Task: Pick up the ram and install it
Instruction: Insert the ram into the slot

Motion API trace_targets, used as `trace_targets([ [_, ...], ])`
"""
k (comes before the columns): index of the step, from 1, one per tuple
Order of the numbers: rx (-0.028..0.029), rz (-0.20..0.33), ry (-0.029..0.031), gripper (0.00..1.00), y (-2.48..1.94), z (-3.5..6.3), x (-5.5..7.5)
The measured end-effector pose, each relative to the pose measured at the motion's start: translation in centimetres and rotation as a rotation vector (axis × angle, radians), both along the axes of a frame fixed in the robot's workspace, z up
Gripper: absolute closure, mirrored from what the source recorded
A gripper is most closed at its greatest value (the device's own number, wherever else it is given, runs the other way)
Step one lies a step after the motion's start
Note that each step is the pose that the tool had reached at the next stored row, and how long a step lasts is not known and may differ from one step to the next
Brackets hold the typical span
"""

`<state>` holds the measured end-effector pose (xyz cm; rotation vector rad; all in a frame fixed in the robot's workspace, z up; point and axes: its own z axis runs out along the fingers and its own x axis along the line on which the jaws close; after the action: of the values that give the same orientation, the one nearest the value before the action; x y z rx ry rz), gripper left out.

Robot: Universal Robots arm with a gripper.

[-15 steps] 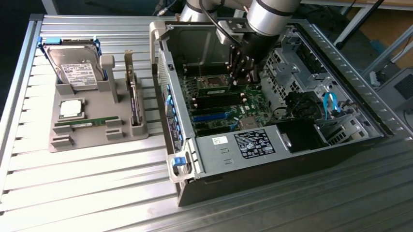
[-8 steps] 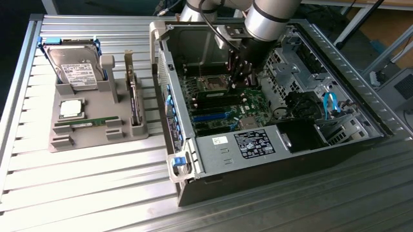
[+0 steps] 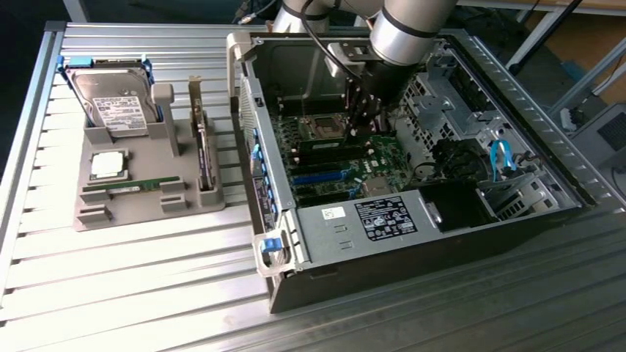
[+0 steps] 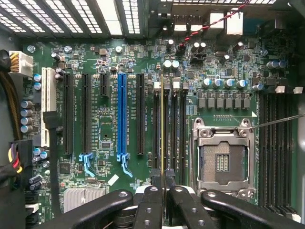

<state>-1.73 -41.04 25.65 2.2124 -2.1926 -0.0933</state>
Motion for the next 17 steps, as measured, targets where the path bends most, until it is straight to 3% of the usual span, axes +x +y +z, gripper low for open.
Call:
trace_targets([
  [7, 0.0002, 0.000, 0.0000, 0.88, 0.00, 0.00, 0.78],
  [17, 0.0002, 0.000, 0.0000, 0.88, -0.28, -0.23, 0.78],
])
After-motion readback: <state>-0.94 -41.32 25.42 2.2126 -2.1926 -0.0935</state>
